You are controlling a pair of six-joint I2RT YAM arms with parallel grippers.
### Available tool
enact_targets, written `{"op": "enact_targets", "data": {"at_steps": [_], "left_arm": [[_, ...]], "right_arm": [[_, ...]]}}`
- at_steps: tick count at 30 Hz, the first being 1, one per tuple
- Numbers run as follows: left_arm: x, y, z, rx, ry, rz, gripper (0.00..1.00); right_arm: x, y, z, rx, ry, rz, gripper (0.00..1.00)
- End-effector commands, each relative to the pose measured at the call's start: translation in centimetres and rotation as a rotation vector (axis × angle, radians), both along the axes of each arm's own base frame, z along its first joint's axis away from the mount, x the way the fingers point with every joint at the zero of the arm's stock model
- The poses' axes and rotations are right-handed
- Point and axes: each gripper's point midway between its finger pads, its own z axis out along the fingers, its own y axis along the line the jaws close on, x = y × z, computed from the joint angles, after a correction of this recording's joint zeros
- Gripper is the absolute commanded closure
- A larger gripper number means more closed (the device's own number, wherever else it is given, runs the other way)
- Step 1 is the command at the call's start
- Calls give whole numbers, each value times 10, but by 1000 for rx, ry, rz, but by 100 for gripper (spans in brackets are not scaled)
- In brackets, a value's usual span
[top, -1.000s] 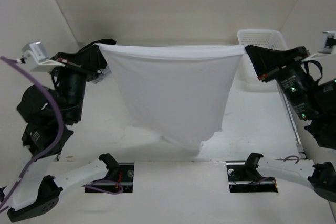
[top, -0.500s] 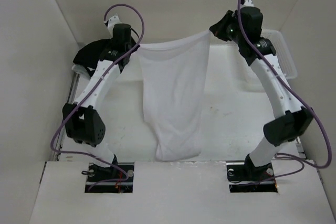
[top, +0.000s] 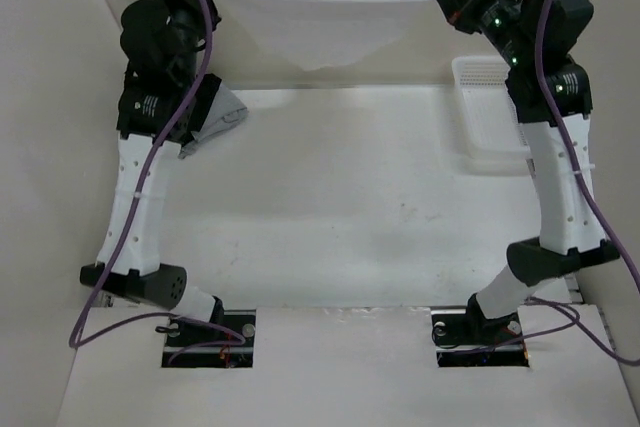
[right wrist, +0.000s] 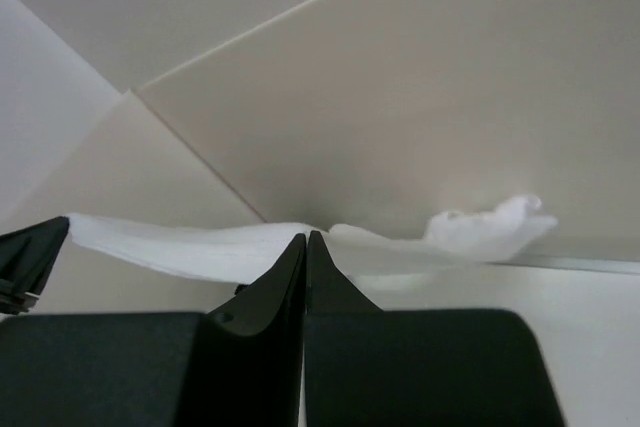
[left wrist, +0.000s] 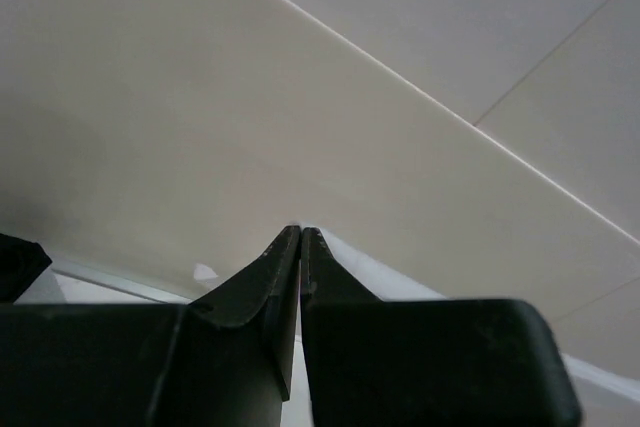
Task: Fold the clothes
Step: Flatten the tank top out, then fold the tank top
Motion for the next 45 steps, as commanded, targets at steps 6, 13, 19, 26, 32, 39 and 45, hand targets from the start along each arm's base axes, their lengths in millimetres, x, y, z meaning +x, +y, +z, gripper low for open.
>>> {"op": "enact_targets", "data": {"at_steps": [6, 13, 19, 26, 32, 39, 45], "left_arm": [[-28, -8, -143, 54, 209, 17, 98], [-141, 14, -321, 58, 442, 38, 98], [-231, 25, -415, -37, 662, -8, 100], [-263, 2, -425, -120, 736, -101, 100], [-209, -13, -416, -47, 655, -9, 100], [-64, -21, -368, -60, 525, 75, 100], [40, -15, -350, -67, 505, 131, 100]], "right_arm": [[-46, 3, -141, -55, 199, -31, 100], [-147, 12, -325, -77, 420, 7, 100], [-250, 18, -455, 20, 687, 90, 100], [-307, 29, -456, 5, 768, 187, 100], [-240, 37, -426, -167, 642, 51, 99], [-82, 41, -374, -54, 486, 28, 100], [45, 29, -365, -1, 519, -21, 100]]}}
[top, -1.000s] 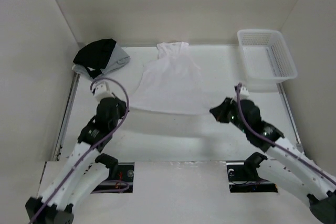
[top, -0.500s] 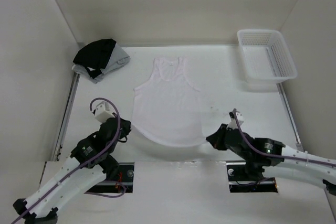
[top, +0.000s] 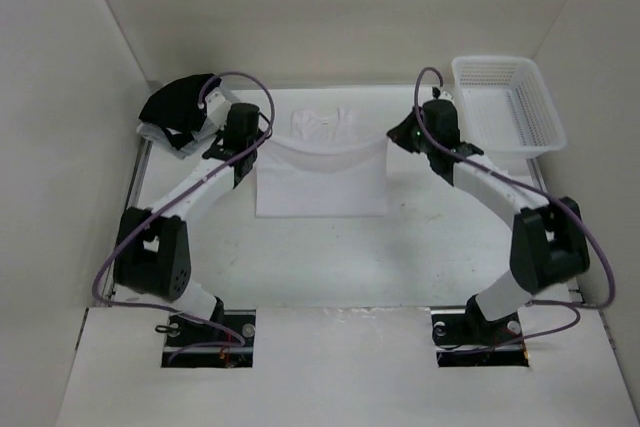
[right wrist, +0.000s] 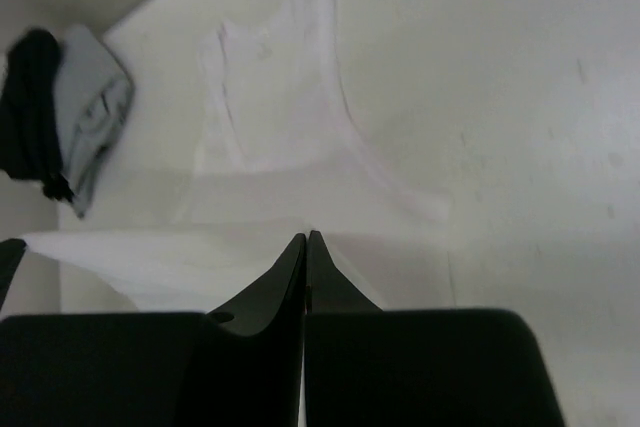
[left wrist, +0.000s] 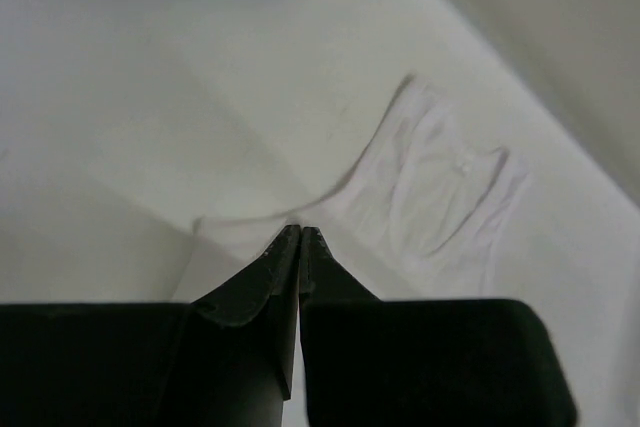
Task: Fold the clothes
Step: Fold the tank top
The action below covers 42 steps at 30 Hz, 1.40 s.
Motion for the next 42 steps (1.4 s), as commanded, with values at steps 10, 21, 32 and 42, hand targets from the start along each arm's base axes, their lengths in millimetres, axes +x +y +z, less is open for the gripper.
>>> {"op": "enact_targets", "data": {"at_steps": [10, 21, 32, 42], "left_arm": [[121, 2, 3, -24, -78, -44, 65], [-59, 4, -65, -118, -17, -94, 65], [-81, -5, -116, -264, 73, -162, 64], [-78, 3, -141, -266, 130, -121, 70]], "right_arm": [[143, 11, -3, 99, -17, 52, 57], [-8, 1, -52, 90, -12, 30, 99], [-65, -8, -109, 83, 81, 8, 64], [-56, 14, -128, 189, 142, 52, 57]]}}
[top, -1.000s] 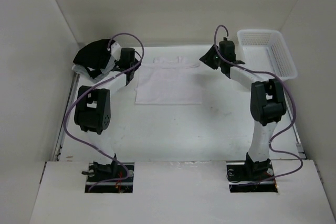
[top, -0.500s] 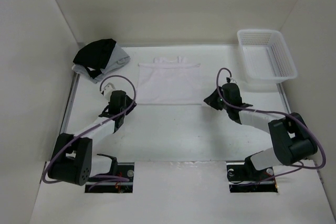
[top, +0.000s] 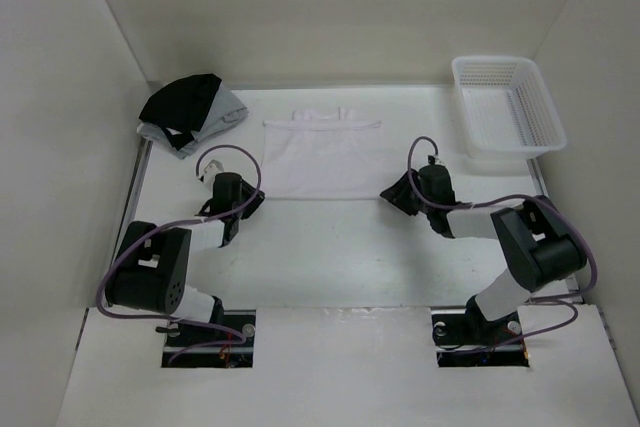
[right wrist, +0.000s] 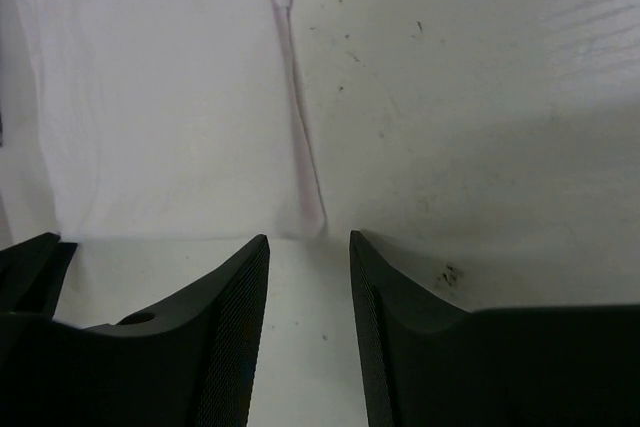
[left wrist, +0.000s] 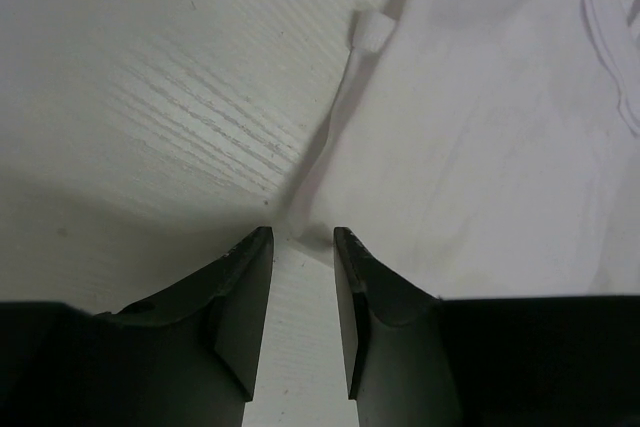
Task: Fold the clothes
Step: Fold the tank top
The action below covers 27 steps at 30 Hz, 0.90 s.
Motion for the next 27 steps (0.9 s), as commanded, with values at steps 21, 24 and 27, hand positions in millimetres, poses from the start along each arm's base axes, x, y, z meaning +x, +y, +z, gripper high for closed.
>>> {"op": "enact_targets", "data": {"at_steps": [21, 24, 27], "left_arm": [[14, -7, 35, -15, -109, -8, 100], [-4, -14, 84, -8, -194, -47, 100], [-35, -23, 148, -2, -289, -97, 100]], "right_arm": [[23, 19, 45, 129, -126, 6, 98], [-3, 16, 91, 107, -222, 37, 98], [-37, 6, 135, 32, -309, 54, 98]]}}
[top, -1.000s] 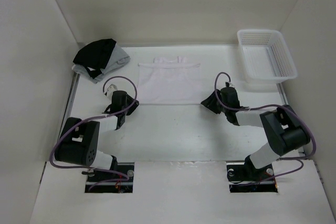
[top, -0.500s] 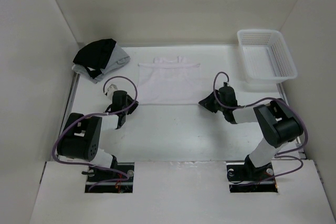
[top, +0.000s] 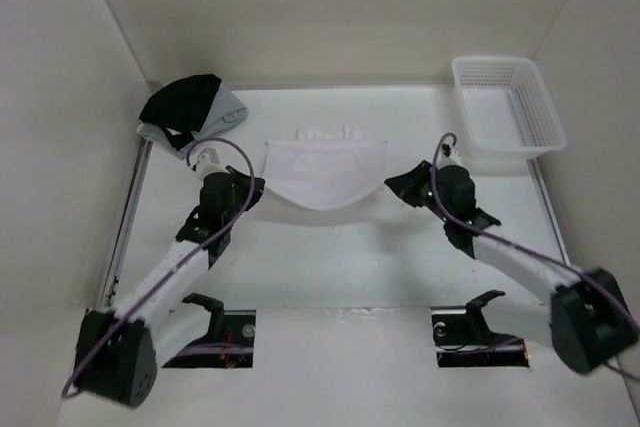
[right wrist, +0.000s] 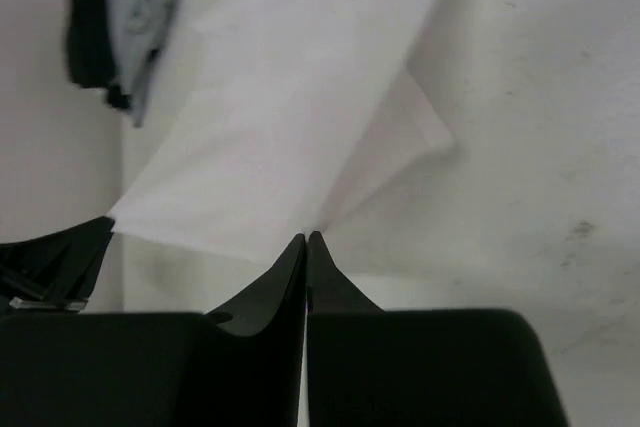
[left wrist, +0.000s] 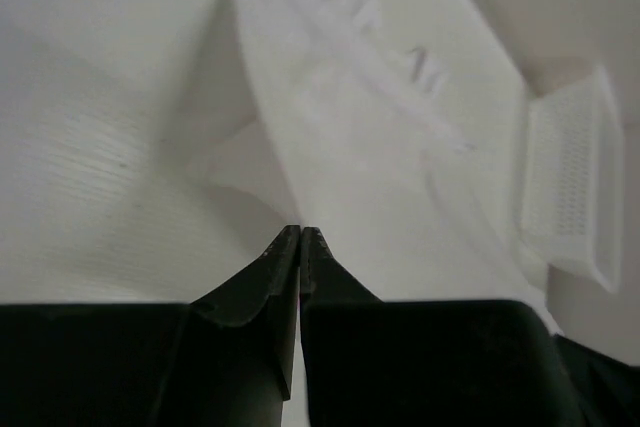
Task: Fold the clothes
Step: Fold the tank top
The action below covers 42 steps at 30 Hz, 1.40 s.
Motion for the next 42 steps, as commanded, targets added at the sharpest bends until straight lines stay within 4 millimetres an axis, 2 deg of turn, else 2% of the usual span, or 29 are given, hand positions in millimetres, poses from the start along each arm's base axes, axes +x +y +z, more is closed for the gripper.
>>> {"op": "enact_targets", "data": {"at_steps": [1, 4, 6, 9, 11, 14, 16, 18, 21, 23, 27, 29, 31, 33, 35, 39, 42], "left_arm": [[-31, -5, 79, 30, -136, -41, 100], [-68, 2, 132, 47, -224, -33, 100], [-89, 4, 154, 35, -262, -36, 100], [-111, 0, 179, -7, -299, -65, 100], [-117, -3, 192, -16, -323, -75, 100], [-112, -8, 196, 27, -333, -67, 100], [-95, -10, 190, 108, -326, -44, 99], [-69, -14, 178, 182, -299, -31, 98], [-20, -18, 149, 210, -227, -43, 98], [18, -9, 122, 204, -172, -22, 98], [83, 6, 82, 191, -82, 23, 98], [114, 10, 68, 194, -48, 47, 98], [139, 9, 61, 201, -28, 50, 98], [148, 7, 57, 200, -15, 43, 98], [142, 4, 58, 203, -23, 34, 98], [105, 3, 46, 192, -37, 23, 98], [63, 3, 35, 168, -57, 25, 98]], "right_arm": [[-33, -13, 60, -91, -159, -4, 98], [-79, -29, 113, -122, -252, -7, 98], [-104, -39, 144, -124, -300, -7, 98], [-129, -46, 177, -119, -344, 15, 97], [-136, -45, 191, -122, -366, 33, 97], [-127, -37, 195, -143, -374, 44, 97], [-107, -30, 189, -167, -364, 39, 97], [-80, -20, 177, -164, -339, 50, 97], [-28, -10, 153, -132, -277, 63, 97], [11, -7, 133, -122, -233, 58, 97], [92, -6, 95, -122, -135, 45, 97], [129, -9, 84, -117, -104, 36, 97], [151, -12, 81, -105, -90, 27, 97], [156, -14, 86, -96, -89, 27, 98], [147, -17, 91, -105, -97, 22, 97], [112, -27, 70, -96, -64, 11, 97], [81, -36, 47, -79, -33, -13, 98]]}}
